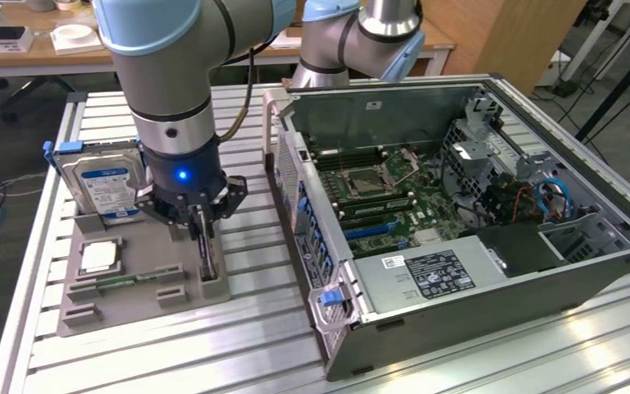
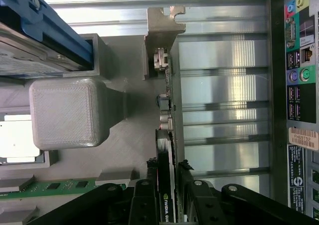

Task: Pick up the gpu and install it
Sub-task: 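Pick up the gpu and move the gpu toward the slot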

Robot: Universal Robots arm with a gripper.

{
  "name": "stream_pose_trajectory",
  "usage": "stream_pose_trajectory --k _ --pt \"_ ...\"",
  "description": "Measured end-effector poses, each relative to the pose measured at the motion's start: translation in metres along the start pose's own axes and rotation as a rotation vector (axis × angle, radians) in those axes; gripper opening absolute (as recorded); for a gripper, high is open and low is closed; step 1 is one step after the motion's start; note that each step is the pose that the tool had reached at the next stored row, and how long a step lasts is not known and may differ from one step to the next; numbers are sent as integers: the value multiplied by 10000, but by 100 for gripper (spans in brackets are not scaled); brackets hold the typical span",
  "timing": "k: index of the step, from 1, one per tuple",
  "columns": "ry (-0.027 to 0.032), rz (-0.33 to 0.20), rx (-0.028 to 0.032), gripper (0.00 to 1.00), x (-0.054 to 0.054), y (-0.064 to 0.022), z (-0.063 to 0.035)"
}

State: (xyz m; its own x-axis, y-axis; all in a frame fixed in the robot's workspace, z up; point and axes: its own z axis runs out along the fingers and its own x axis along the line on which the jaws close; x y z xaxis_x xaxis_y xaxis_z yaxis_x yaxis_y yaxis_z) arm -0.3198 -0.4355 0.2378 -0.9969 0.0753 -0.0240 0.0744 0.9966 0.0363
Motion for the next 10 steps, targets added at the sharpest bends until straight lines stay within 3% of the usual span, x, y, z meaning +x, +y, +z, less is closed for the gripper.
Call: stream_pose_trajectory --k 10 --pt "0 0 0 26 0 0 0"
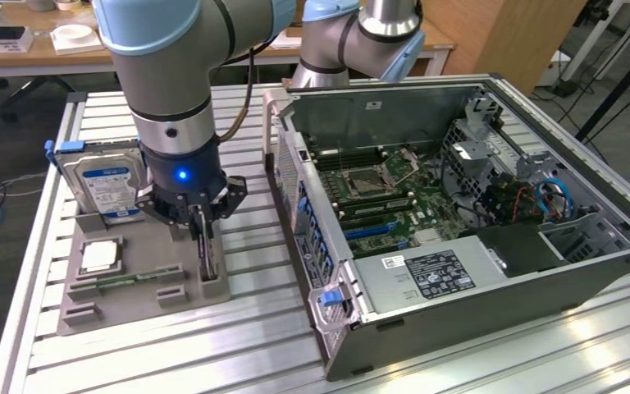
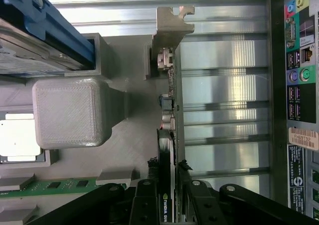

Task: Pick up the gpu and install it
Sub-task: 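Pick up the gpu and move the gpu toward the slot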

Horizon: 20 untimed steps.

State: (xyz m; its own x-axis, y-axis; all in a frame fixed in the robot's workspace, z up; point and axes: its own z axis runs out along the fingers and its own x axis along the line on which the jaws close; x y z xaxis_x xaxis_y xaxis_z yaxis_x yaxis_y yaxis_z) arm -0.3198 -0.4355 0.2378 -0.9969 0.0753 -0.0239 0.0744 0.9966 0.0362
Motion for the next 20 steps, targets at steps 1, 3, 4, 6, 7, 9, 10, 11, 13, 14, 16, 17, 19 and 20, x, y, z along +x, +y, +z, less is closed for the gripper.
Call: stream_pose_trajectory --k 1,3,4,6,7,9,10,11,13,14,16,17,19,20 --pt "0 0 0 26 0 0 0" --pt "0 0 0 26 0 0 0" --pt "0 0 0 26 0 0 0" --pt "0 0 0 26 0 0 -12" --pt "0 0 0 26 0 0 -12" --pt "0 0 0 26 0 0 -12" --pt "0 0 0 26 0 0 -12" --pt "0 0 -1 26 0 1 -12" --pt "0 0 0 26 0 0 -12" --pt "0 -1 0 26 -1 0 -12" --pt "0 0 0 26 0 0 -12" --pt "0 0 1 26 1 0 -12" --pt "0 -25 -1 26 1 0 -12" --pt "0 -25 -1 26 1 1 -20"
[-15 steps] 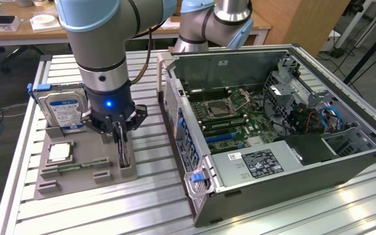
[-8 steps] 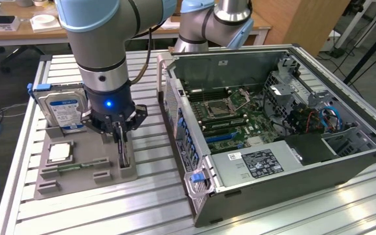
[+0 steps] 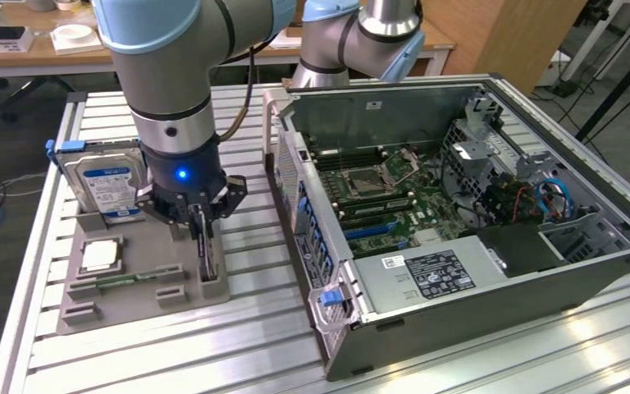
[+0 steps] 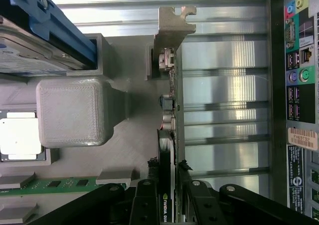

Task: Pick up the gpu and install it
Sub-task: 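Pick up the gpu and move the gpu toward the slot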

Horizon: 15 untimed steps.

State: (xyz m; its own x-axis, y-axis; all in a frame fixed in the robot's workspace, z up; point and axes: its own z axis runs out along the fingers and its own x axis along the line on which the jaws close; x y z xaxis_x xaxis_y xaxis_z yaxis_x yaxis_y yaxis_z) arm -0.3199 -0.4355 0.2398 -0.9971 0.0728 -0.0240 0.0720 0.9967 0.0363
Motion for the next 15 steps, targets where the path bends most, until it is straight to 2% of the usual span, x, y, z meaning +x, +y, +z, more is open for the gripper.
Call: stream_pose_trajectory --k 4,15 --pt "3 0 1 26 -1 2 -49" --pt "4 0 2 26 -2 2 -54"
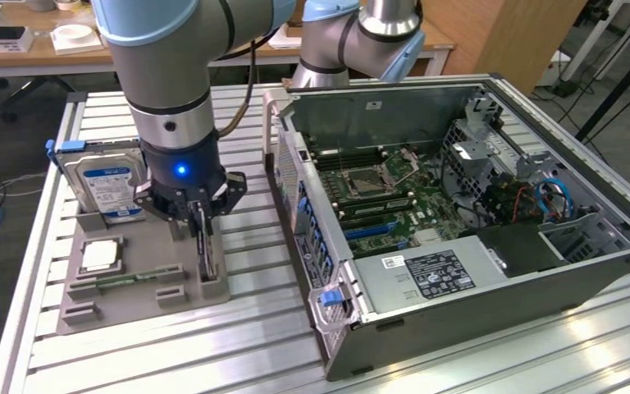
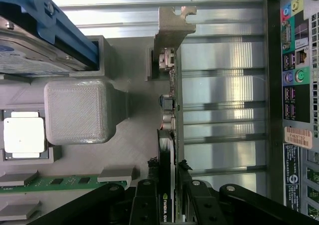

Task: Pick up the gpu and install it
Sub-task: 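Pick up the gpu and move the gpu toward the slot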

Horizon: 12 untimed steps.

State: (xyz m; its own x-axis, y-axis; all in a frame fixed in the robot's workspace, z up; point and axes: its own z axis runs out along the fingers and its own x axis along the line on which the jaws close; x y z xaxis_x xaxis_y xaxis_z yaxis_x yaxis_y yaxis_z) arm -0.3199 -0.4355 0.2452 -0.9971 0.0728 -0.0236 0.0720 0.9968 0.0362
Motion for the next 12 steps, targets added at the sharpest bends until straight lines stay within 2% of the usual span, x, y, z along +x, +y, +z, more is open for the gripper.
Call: stream_pose_trajectory --k 12 --pt "-2 -1 20 26 -2 3 -79"
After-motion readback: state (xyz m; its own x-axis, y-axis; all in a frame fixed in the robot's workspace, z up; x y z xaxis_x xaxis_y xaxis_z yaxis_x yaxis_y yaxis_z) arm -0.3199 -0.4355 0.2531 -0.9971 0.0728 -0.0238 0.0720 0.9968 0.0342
